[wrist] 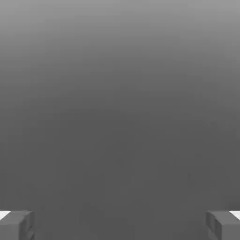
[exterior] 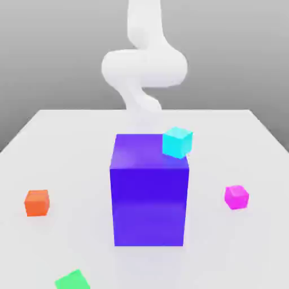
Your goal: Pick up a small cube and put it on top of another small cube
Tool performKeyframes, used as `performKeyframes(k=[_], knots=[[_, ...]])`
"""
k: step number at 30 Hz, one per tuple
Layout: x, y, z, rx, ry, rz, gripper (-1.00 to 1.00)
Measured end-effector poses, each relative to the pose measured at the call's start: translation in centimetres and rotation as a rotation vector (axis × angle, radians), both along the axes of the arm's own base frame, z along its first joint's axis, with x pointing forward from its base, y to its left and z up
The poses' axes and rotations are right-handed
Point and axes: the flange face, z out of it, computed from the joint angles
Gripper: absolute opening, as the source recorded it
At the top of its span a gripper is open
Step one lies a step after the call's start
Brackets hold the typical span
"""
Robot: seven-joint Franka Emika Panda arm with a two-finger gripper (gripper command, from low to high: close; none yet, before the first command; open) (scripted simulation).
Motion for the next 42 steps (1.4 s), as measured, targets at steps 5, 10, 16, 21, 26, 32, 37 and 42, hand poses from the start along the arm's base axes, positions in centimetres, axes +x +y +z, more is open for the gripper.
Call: performKeyframes(k=[5,10,16,21,26,32,37,42], knots=[[3.2,8.0,-11.7,-0.028,0.159,0.04,0.0],[2.2,14.2,-23.2,-0.048,0.313,0.079,0.0],[-3.4,19.2,-35.6,-0.064,0.495,0.127,0.0],[-10.7,21.5,-43.6,-0.072,0.643,0.168,0.0],[-15.5,22.8,-47.0,-0.072,0.716,0.207,0.0],[-15.0,23.3,-48.3,-0.053,0.714,0.195,0.0],[-15.0,23.4,-49.8,-0.049,0.714,0.195,0.0],[-15.2,23.0,-51.8,-0.057,0.718,0.194,0.0]])
